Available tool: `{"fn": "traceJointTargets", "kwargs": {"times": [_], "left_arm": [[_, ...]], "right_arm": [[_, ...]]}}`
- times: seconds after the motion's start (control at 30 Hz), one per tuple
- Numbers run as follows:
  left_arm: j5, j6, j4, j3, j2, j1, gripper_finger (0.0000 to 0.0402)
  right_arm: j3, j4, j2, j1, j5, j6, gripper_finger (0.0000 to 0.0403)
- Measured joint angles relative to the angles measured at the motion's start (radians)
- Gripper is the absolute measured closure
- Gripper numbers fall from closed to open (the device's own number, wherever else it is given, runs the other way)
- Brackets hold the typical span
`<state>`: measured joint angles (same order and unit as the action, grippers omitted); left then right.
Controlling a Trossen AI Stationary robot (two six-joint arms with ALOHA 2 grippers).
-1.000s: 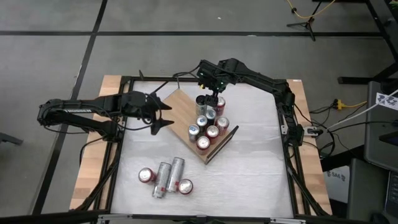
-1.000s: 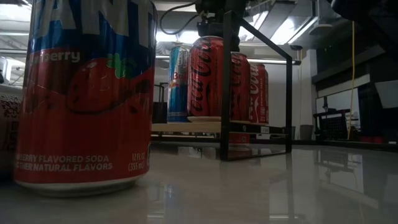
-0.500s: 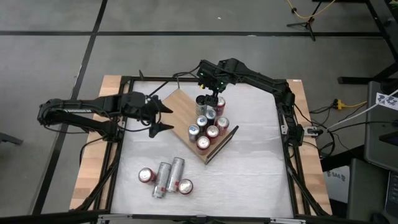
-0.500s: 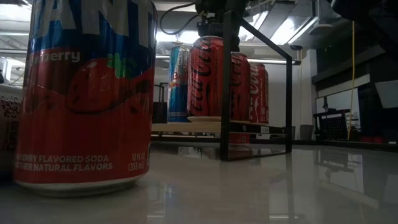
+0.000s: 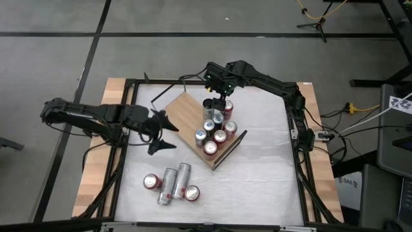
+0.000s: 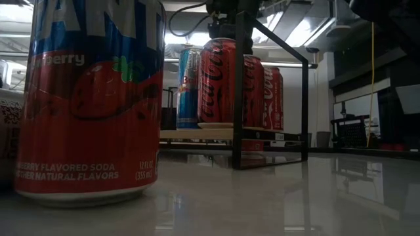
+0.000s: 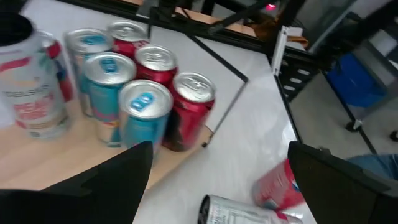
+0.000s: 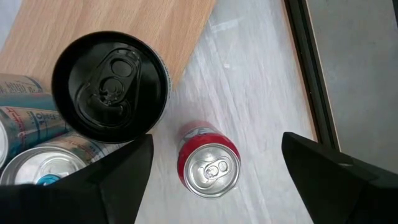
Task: Place canned beverage on shelf
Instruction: Put the bottom left red soda can on the shelf
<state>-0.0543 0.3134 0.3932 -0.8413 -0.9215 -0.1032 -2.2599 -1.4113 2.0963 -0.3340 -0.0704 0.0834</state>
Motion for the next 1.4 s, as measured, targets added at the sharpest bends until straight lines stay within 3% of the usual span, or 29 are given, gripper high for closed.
{"fn": "traceJointTargets", "kwargs": {"times": [0.27, 0.5, 0.7, 0.97, 1.1, 1.4], "left_arm": [[0.148, 0.114, 0.081, 0.001, 0.000, -0.204, 0.0035], [0.260, 0.373, 0.159, 0.001, -0.021, -0.401, 0.0035], [0.280, 0.603, 0.168, 0.001, -0.088, -0.535, 0.0035], [0.219, 0.838, 0.196, 0.001, -0.167, -0.634, 0.0035], [0.217, 0.916, 0.323, -0.028, -0.190, -0.666, 0.0035], [0.290, 0.961, 0.464, -0.120, -0.260, -0.721, 0.0035]], "right_arm": [[0.000, 0.000, 0.000, 0.000, 0.000, 0.000, 0.0056], [0.000, 0.000, 0.000, 0.000, 0.000, 0.000, 0.0056], [0.000, 0.001, 0.000, 0.000, 0.001, 0.000, 0.0056], [0.000, 0.003, 0.000, 0.000, 0.002, 0.000, 0.0056], [0.000, 0.004, 0.000, 0.000, 0.002, 0.000, 0.0056], [0.000, 0.006, 0.000, 0.000, 0.002, 0.000, 0.0056]]}}
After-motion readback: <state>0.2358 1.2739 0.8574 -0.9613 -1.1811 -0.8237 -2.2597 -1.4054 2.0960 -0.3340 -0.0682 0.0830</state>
